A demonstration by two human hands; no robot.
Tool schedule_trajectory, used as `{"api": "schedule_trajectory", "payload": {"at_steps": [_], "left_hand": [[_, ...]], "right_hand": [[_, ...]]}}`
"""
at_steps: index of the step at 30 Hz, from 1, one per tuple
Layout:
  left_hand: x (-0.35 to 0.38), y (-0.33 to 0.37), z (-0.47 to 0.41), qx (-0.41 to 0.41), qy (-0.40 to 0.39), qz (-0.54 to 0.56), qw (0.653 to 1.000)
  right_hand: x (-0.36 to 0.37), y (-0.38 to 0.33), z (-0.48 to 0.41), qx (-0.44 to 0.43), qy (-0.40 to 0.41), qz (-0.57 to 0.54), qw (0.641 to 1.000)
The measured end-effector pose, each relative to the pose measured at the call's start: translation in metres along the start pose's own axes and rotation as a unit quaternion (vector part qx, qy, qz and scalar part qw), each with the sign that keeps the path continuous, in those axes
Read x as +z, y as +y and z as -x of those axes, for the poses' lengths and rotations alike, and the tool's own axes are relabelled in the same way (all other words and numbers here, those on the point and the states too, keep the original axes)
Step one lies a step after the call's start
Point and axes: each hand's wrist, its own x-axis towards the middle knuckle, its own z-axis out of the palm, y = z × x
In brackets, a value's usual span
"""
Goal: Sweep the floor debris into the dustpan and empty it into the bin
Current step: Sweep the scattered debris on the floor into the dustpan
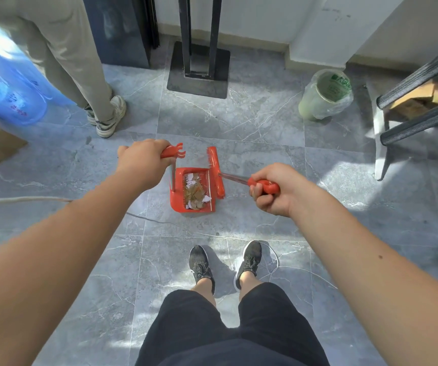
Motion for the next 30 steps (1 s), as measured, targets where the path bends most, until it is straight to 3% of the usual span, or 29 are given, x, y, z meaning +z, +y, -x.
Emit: {"api": "schedule_trajectory", "payload": {"at_steps": [14, 30], "left_hand": [[-0.072, 0.091, -0.039, 0.059, 0.030, 0.040, 0.997], [-0.130, 0.264, -0.073, 0.110, 0.107, 0.025, 0.988]], "right_hand": [[-0.069, -0.043, 0.060, -0.077, 0.048, -0.034, 0.995], [-0.174, -0.133, 0.113, -0.113, -0.009, -0.149, 0.982]]}}
